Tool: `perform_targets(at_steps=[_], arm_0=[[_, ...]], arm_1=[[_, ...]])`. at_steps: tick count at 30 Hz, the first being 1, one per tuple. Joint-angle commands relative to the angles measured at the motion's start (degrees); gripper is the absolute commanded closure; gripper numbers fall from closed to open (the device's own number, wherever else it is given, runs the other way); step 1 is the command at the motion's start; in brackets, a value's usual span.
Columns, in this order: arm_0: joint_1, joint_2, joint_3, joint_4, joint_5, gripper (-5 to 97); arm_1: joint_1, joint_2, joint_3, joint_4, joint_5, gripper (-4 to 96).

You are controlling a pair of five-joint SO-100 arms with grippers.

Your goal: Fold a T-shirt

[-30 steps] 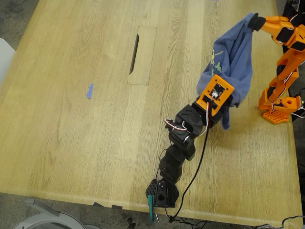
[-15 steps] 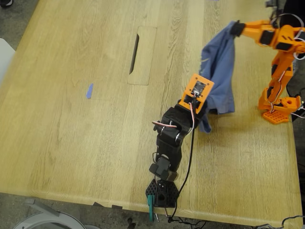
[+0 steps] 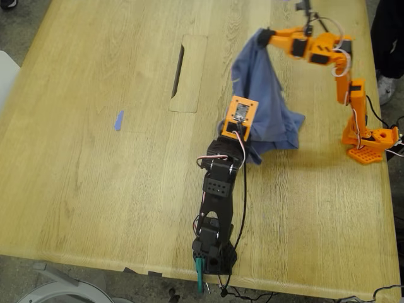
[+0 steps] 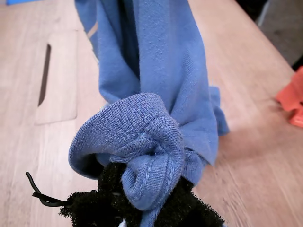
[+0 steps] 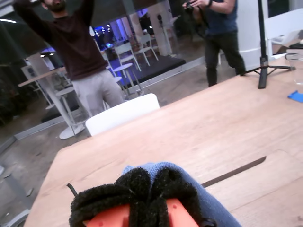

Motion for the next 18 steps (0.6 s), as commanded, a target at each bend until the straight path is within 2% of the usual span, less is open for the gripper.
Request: perform_targets(at_steps=[1,18], arm_0=[[-4.22,6.59,3.87,-6.15,0.35,92],[-21.09,15.38,28.04,-27.07,0.62,92]], arm_1=[[1.93,-1.49,-1.41,-3.78,0.35,91.2],[7.47,-23.47,-1.41,-19.78,-0.53,91.2]])
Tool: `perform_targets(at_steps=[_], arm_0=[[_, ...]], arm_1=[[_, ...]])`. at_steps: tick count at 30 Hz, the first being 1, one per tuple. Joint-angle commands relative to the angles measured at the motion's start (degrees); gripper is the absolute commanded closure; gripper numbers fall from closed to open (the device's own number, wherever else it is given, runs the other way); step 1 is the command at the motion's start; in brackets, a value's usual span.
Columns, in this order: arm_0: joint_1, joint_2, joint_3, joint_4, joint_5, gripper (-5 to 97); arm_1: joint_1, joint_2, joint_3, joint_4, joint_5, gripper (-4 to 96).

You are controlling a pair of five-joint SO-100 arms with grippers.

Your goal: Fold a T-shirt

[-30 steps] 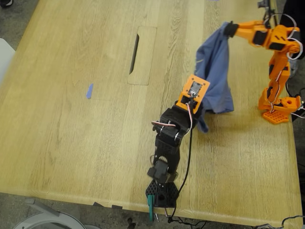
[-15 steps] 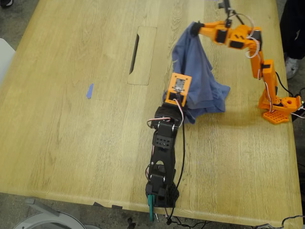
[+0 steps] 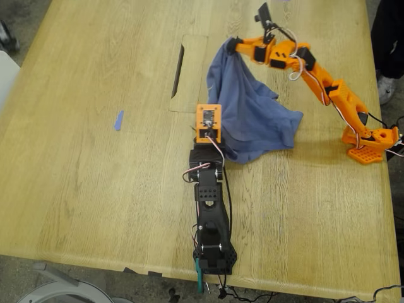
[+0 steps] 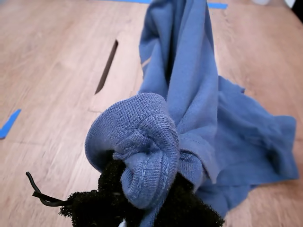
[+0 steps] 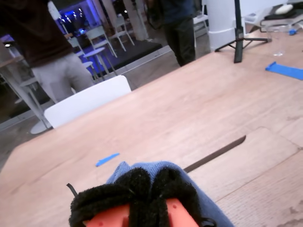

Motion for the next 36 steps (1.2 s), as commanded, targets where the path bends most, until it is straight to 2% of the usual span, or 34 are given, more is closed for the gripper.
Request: perform_targets(at_steps=[1,14,24,36], arm_0=[[-2.99,5.10,1.14,-4.83,0.53,92],[-12.83,4.57,14.77,-26.54,0.79,92],[-18.90,2.81,23.82,-42.80,1.05,92],[-25.14,-1.93,27.33,-58.62,1.93,92]], arm_1=[[2.02,-1.67,-1.41,-3.52,-0.53,91.2],[7.82,-14.59,-0.26,-20.21,-0.26,91.2],[8.26,-16.26,14.85,-43.51,0.44,91.2],[10.46,-20.83,19.16,-60.91,-1.58,91.2]])
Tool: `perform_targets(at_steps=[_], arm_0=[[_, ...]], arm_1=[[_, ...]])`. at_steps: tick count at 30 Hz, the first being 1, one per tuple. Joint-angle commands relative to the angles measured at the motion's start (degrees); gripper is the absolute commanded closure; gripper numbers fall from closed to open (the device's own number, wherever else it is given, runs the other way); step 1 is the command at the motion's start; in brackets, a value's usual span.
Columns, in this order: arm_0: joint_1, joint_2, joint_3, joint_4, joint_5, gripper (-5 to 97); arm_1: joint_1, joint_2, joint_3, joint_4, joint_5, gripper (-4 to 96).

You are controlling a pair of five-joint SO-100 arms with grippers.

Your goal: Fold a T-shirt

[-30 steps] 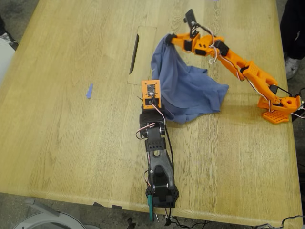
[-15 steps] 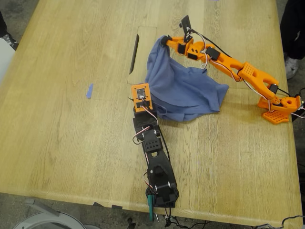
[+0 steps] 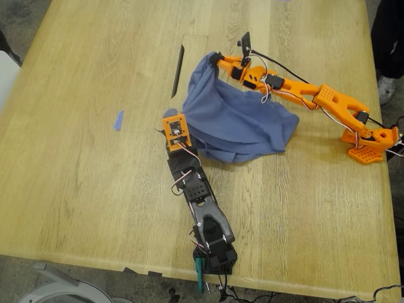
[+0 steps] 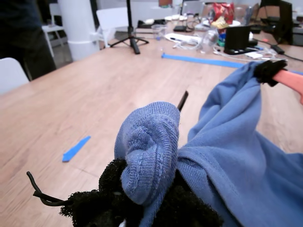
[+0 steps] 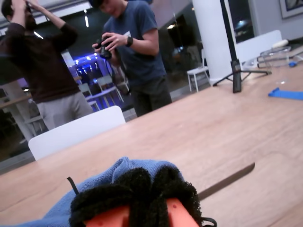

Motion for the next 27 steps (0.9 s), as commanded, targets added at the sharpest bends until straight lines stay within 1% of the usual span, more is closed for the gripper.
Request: perform_targets(at_steps=[1,3,5,10,15,16,18,22,27], arm_0=[[-5.19,1.85,0.00,-7.91,0.97,92],[-4.92,2.02,1.32,-8.88,0.97,92],[-2.72,3.08,1.58,-7.21,0.88,92],[2.99,8.61,-3.52,9.23,0.62,92],[5.62,12.39,-9.93,26.28,0.26,92],[6.42,12.74,-11.07,29.18,0.18,92],[8.35,13.01,-13.62,33.31,-0.09,92],[11.16,13.01,-19.51,41.48,-0.35,91],[17.31,13.18,-25.66,50.62,-1.23,91]], arm_1=[[5.54,0.79,-0.70,-2.81,-0.70,91.2],[6.33,0.70,-1.76,-2.64,-0.70,91.2],[7.03,0.26,-4.83,0.53,-0.53,91.2],[8.26,1.85,-13.01,16.61,-0.53,91.2],[8.79,8.53,-13.36,34.10,-0.88,91.2],[8.79,9.58,-13.36,35.95,-0.88,91.2],[8.79,12.30,-13.36,42.19,-0.88,91.2],[8.44,18.72,-10.63,49.13,-1.58,91.2],[7.91,25.58,-8.88,62.14,-2.29,91.2]])
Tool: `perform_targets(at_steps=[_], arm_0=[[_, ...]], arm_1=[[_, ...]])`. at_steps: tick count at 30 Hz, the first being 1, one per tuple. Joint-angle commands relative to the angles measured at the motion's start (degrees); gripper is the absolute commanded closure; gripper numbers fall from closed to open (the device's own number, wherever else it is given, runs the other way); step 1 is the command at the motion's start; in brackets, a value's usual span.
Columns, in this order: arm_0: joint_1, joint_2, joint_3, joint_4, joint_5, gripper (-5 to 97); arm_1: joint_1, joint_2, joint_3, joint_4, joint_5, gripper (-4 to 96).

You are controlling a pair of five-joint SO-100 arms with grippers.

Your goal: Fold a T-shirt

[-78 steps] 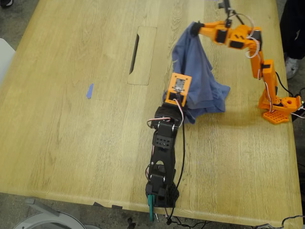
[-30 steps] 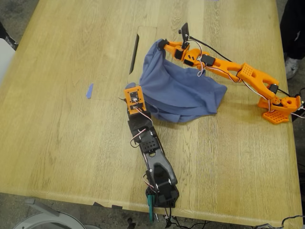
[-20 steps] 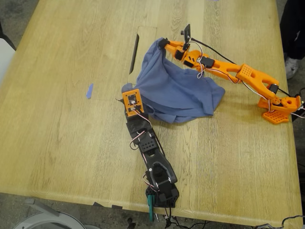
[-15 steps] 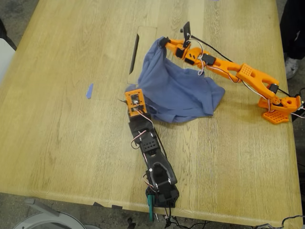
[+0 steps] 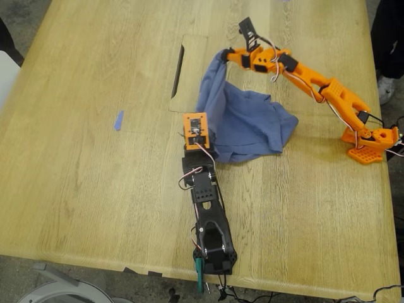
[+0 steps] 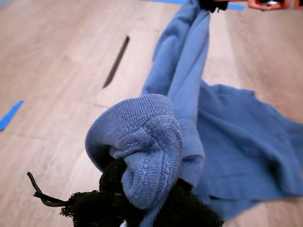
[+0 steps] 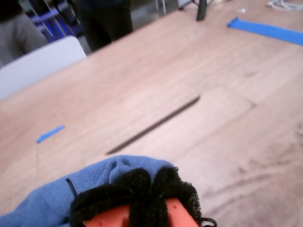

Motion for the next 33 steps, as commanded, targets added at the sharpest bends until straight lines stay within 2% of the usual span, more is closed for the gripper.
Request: perform_targets(at_steps=[1,12,20,26,33], arm_0=[[3.16,5.89,-10.37,6.15,-0.97,91],[11.07,1.85,-23.47,25.40,-2.02,91],[16.26,-4.13,-29.79,30.94,-3.43,91],[22.06,-9.67,-30.41,27.60,-4.75,92],[27.60,-16.17,-33.40,29.18,-6.15,92]], arm_1=[[4.39,8.44,-0.53,6.94,-0.44,91.2],[1.67,17.84,-3.96,34.63,-0.35,91.3],[0.53,21.97,-7.29,51.42,0.62,91.3],[-0.79,32.61,9.76,51.42,1.14,91.3],[-2.37,47.81,33.31,51.33,1.58,91.3]])
